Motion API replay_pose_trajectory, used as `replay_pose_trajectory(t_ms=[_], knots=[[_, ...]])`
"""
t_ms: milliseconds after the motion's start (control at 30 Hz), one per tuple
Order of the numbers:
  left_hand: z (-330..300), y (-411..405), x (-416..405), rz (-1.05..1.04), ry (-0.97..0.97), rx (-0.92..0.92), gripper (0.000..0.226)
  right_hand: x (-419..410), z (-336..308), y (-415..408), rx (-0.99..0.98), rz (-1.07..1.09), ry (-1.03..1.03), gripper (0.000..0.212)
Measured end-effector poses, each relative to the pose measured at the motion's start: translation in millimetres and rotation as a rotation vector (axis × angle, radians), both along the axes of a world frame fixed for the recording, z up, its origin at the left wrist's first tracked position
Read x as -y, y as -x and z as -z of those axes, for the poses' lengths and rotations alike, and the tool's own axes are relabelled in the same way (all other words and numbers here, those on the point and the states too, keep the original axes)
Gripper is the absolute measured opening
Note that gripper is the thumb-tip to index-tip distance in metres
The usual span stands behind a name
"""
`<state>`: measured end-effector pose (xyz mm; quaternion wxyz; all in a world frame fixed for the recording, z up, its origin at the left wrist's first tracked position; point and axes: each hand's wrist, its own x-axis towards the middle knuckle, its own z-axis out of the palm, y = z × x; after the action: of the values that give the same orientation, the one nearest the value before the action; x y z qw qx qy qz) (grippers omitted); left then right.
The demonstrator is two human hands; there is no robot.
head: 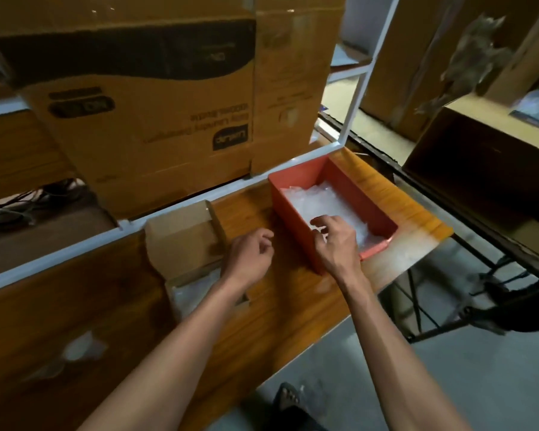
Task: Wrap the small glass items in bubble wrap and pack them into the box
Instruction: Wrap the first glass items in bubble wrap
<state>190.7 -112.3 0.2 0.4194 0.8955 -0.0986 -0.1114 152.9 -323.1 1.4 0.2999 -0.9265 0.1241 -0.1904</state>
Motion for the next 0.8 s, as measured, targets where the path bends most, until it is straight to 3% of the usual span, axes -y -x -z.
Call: replay_pose_trajectory(t_ms=[100, 200, 300, 500, 600, 667, 733, 800], knots=[[-12.1, -22.6, 43.6, 0.006, -0.012, 0.055, 0.026, 49.1, 5.1, -32.0, -0.213, 0.023, 0.011, 0.038], [-19.8, -38.2, 77.2, 0.033, -0.046, 0.106, 0.025, 82.5, 18.5, -59.2, -0.507, -0.043, 0.19, 0.066], [-19.6, -49.8, 99.7, 0.058, -0.093, 0.164, 0.027, 96.2, 31.3, -73.7, -0.636, -0.101, 0.316, 0.063], [-16.7, -69.2, 130.7, 0.06, -0.13, 0.169, 0.028, 112.1, 35.0, -88.1, -0.454, -0.058, 0.115, 0.021], [-14.4, -78.2, 144.7, 0.057, -0.104, 0.14, 0.033, 117.8, 26.3, -86.0, -0.371, -0.023, -0.017, 0.013], [-13.5, -83.6, 155.2, 0.102, -0.12, 0.12, 0.05, 121.0, 20.6, -82.1, -0.318, -0.021, -0.1, 0.009], [-13.2, -87.5, 164.2, 0.181, -0.143, 0.086, 0.065, 123.3, 16.2, -79.3, -0.265, -0.047, -0.213, 0.01], [-11.5, -90.5, 171.5, 0.206, -0.098, 0.026, 0.065, 125.3, 10.1, -76.3, -0.23, -0.102, -0.335, 0.017]])
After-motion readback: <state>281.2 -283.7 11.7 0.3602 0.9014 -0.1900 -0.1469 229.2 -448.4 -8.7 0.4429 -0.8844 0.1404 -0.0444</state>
